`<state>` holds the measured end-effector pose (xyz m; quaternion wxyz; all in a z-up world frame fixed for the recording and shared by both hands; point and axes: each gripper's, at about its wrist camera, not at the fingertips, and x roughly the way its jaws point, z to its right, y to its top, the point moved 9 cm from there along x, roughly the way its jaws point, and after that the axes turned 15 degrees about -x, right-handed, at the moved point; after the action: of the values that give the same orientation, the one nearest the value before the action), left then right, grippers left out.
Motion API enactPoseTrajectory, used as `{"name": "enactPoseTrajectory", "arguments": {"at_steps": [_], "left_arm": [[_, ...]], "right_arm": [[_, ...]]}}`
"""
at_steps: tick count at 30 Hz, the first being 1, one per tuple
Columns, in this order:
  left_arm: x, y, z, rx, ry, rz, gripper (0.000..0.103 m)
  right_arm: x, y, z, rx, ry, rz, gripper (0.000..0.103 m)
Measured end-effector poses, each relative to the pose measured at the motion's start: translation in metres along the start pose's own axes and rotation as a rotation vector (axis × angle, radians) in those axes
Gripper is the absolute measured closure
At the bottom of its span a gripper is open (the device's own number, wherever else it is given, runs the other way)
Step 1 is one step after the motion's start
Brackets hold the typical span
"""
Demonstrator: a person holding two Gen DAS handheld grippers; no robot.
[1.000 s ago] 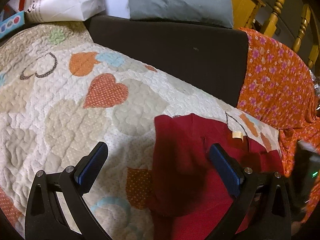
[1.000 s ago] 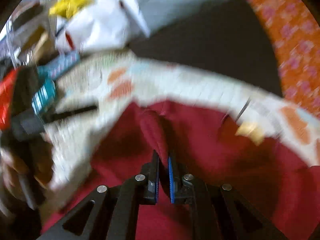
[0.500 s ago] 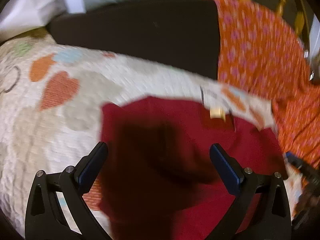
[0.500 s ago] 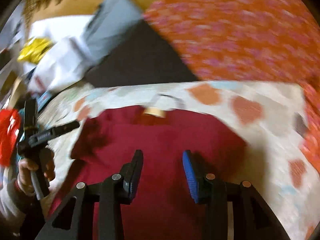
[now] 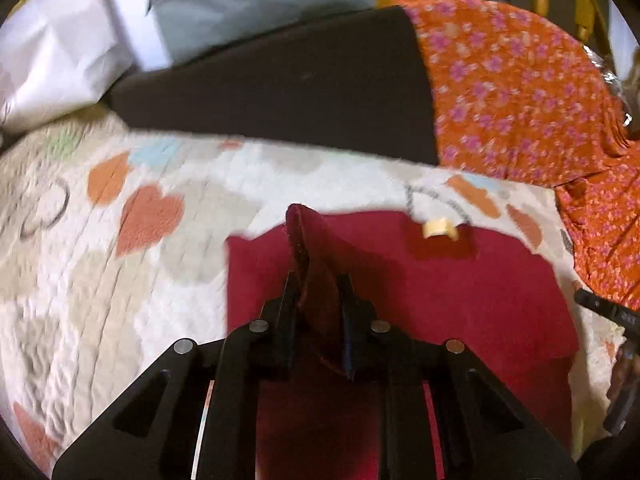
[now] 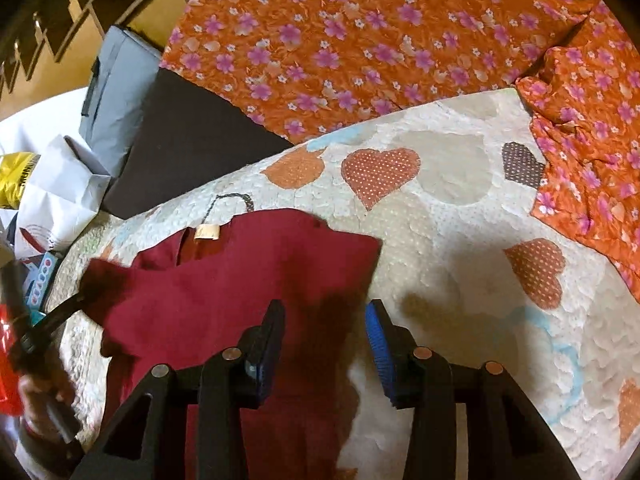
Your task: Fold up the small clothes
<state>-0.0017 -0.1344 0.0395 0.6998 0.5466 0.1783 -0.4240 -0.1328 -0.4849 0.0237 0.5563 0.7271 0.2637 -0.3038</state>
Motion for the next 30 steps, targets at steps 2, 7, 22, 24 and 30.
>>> {"name": "enactPoseTrajectory", "arguments": {"at_steps": [2,7,22,24,30], "left_arm": [[0.015,-0.01,-0.014,-0.03,0.022,-0.051,0.087],[0.03,-0.013,-0.009,-0.04,0.021,-0.063,0.087],[0.044,-0.032,0.001,0.044,0.077,-0.078,0.087],[0.04,-0.033,0.002,0.055,0.074,-0.077,0.087],[0.036,-0.032,-0.004,-0.002,0.058,-0.092,0.085]], "right_arm": [[0.016,-0.001,0.001,0.017,-0.002,-0.023,0.059],[0.05,-0.004,0.006,0.075,0.001,-0.066,0.058],[0.061,0.009,0.017,-0.105,-0.151,-0.079,0.095],[0.041,0.008,0.019,-0.019,-0.104,-0.046,0.086],[-0.012,-0.022,-0.031,-0.104,0.032,-0.029,0.058]]}}
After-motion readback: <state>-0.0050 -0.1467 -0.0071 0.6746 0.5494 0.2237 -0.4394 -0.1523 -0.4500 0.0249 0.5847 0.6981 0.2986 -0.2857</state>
